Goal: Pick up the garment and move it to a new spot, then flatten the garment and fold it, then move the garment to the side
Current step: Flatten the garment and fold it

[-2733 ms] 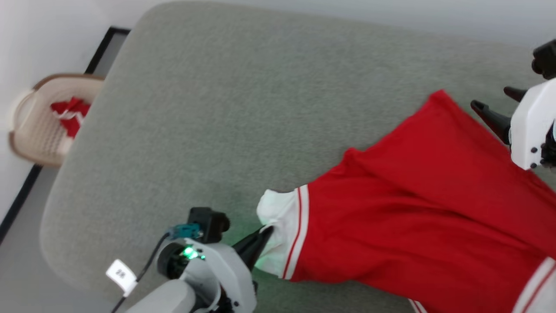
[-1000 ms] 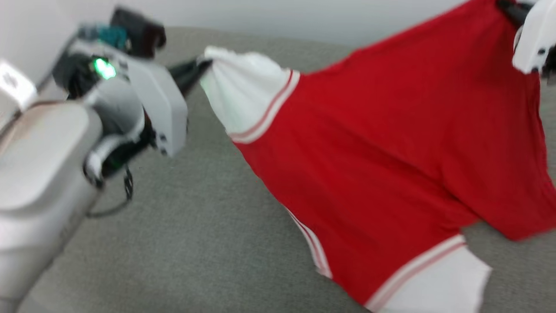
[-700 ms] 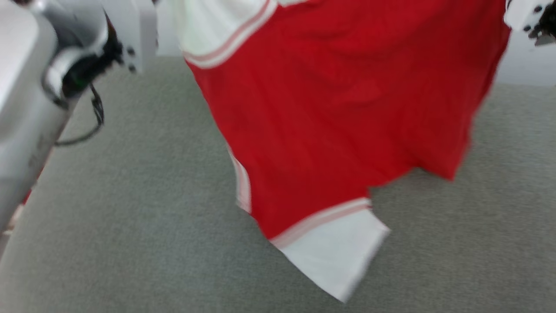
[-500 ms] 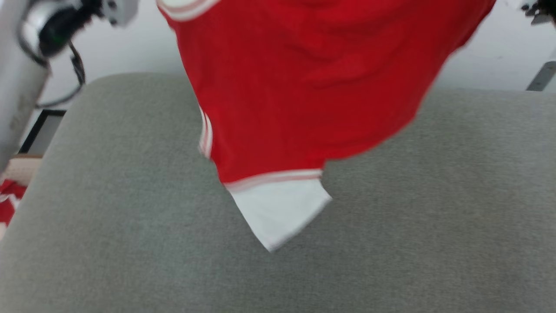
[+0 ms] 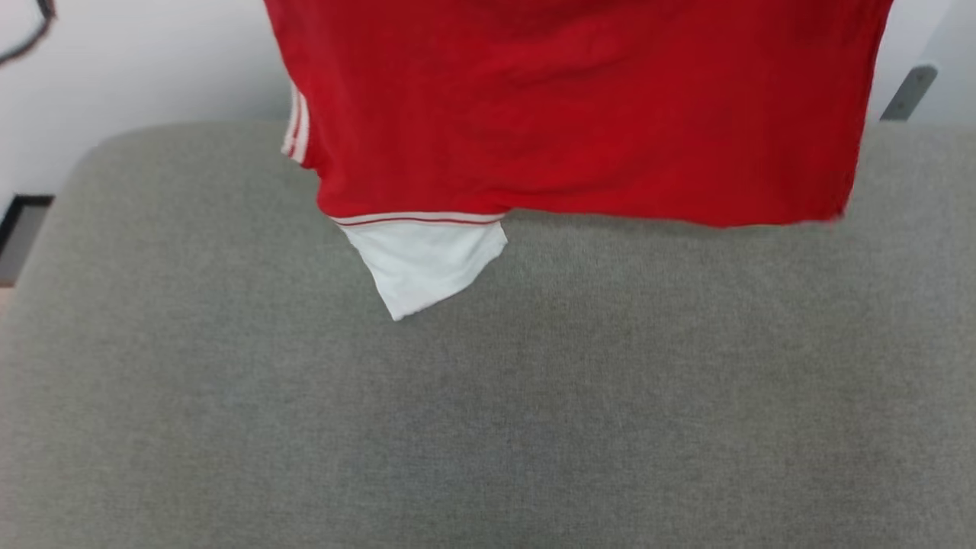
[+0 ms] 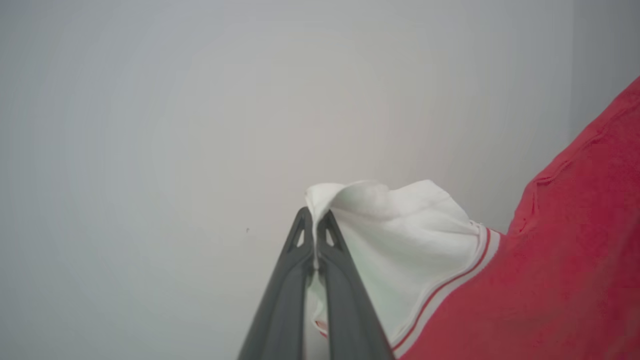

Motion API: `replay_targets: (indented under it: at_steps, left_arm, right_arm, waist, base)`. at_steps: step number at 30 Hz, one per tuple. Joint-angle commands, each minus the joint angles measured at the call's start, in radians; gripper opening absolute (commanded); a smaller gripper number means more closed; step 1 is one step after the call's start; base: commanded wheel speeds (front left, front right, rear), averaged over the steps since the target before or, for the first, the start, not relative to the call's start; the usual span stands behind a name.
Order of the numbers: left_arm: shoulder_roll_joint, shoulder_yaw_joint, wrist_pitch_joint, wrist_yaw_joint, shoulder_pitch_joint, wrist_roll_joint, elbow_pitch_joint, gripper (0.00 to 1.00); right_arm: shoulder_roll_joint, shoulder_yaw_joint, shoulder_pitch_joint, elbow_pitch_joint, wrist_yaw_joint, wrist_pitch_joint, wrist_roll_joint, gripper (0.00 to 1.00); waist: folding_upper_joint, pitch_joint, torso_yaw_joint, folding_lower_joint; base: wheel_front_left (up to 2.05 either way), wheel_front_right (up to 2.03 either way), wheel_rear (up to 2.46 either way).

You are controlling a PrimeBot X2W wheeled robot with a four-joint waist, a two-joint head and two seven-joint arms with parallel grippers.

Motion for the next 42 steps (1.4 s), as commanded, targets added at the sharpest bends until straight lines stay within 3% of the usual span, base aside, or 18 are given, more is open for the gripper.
replay_targets:
  at_steps: [1,7,11,17,20,23,29,35,42]
  left_arm:
    - [0.003,-0.007,-0.01,-0.001,-0.04,-0.005,0.01,0.0]
    - [0.004,-0.024,-0.054,0.0,-0.128,0.035,0.054,0.0]
    - [-0.007,-0.039,-0.139,0.017,-0.212,0.108,0.115,0.0]
    - [-0.054,-0.017,-0.335,0.088,-0.402,0.2,0.205,0.0]
    - [-0.083,-0.005,-0.456,0.112,-0.476,0.229,0.231,0.0]
    - [-0.106,0.012,-0.532,0.092,-0.516,0.227,0.243,0.0]
    - [-0.124,0.064,-0.564,0.069,-0.421,0.224,0.231,0.0]
    - [-0.131,0.125,-0.565,0.049,-0.255,0.227,0.198,0.0]
    - [-0.155,0.049,-0.537,0.0,-0.09,0.18,0.215,0.0]
  right_arm:
    - [0.003,-0.013,-0.033,0.001,-0.001,0.001,-0.022,0.0]
    - [0.016,-0.045,-0.099,0.016,-0.001,-0.033,-0.062,0.0]
    - [0.048,-0.067,-0.158,0.054,-0.001,-0.136,-0.134,0.0]
    - [0.087,-0.123,-0.295,0.164,-0.001,-0.4,-0.296,0.0]
    - [0.086,-0.162,-0.356,0.191,-0.001,-0.438,-0.392,0.0]
    - [0.078,-0.216,-0.38,0.151,-0.001,-0.441,-0.478,0.0]
    - [0.089,-0.316,-0.289,0.118,-0.001,-0.441,-0.615,0.0]
    - [0.088,-0.361,-0.196,0.143,-0.001,-0.441,-0.682,0.0]
    - [0.075,-0.323,-0.079,0.19,-0.001,-0.44,-0.66,0.0]
  waist:
    - [-0.0001,0.09,-0.018,0.0]
    - [-0.0001,0.237,-0.039,0.0]
    - [-0.0001,0.347,-0.068,0.0]
    - [-0.0001,0.493,-0.073,0.0]
    - [-0.0001,0.562,-0.05,0.0]
    - [-0.0001,0.626,-0.023,0.0]
    - [-0.0001,0.698,0.023,0.0]
    - [-0.0001,0.675,0.063,0.0]
    - [-0.0001,0.563,0.105,0.0]
  base:
    - [0.0,0.0,0.0]
    - [0.0,0.0,0.0]
    - [0.0,0.0,0.0]
    - [0.0,0.0,0.0]
    - [0.0,0.0,0.0]
    - [0.0,0.0,0.0]
    - [0.0,0.0,0.0]
    - [0.0,0.0,0.0]
    - [0.0,0.0,0.0]
